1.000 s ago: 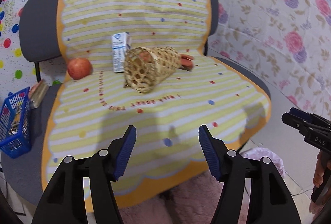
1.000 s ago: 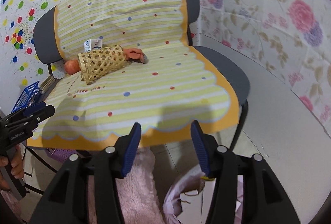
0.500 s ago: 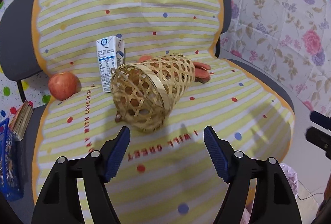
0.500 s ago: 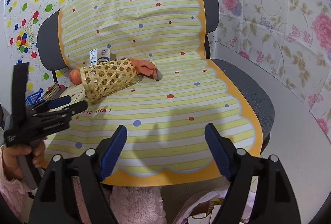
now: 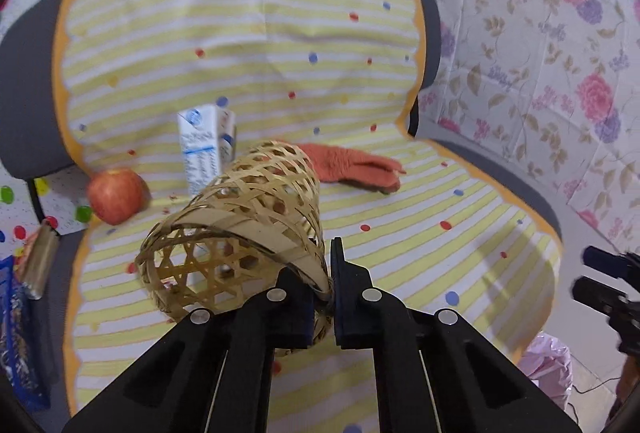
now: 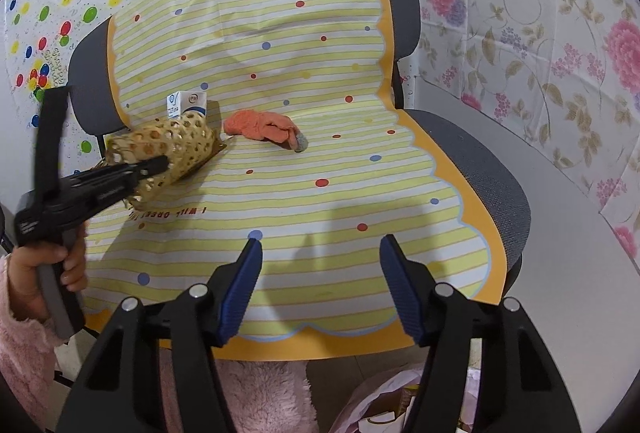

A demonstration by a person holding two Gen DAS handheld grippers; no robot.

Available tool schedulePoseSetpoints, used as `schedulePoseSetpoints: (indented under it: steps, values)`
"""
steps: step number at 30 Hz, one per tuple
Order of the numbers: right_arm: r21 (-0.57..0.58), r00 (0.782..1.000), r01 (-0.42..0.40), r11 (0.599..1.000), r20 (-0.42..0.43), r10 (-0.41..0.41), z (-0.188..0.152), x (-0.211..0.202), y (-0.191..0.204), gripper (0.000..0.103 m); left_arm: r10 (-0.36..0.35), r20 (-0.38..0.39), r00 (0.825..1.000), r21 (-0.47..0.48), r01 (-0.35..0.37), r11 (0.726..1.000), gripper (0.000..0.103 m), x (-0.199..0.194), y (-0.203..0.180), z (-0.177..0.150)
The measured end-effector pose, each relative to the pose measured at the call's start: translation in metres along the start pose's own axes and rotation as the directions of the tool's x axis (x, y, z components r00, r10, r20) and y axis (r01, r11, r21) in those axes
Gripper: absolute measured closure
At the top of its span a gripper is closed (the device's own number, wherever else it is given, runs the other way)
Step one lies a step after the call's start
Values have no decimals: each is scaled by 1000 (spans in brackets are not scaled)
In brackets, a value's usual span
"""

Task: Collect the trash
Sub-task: 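Grasp the orange glove with the right tool while the left tool holds the basket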

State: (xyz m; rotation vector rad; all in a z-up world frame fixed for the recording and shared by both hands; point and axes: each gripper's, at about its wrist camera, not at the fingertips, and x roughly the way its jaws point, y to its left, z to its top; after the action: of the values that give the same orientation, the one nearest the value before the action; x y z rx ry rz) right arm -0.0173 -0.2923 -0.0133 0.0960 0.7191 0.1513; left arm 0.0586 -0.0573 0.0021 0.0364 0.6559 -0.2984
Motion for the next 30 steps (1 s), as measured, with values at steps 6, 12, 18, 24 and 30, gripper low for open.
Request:
schedulePoseSetpoints:
  steps: [6,12,18,24,30]
  values:
    - [-22,1000,-30,999,1,30,5,5,15,42,124,81,989,-26,-122,992,96,-64,34,-13]
    - [-65,998,-57,996,-1,57,16,19,39,42,217,74,973,-109,-209,972,96,-76,70,-22]
    - [-115,998,-62,991,11,64,38,46,54,42,217,58,974,-138,-208,968,96,-64,87,-24]
    - [-134,997,-69,989,8,71,74,96,57,42,213,60,975,-136,-204,969,96,-48,95,-14]
    - [-164,997,-81,983,-30,77,111,163,64,47,217,38,975,-144,-209,967,96,-23,105,-4]
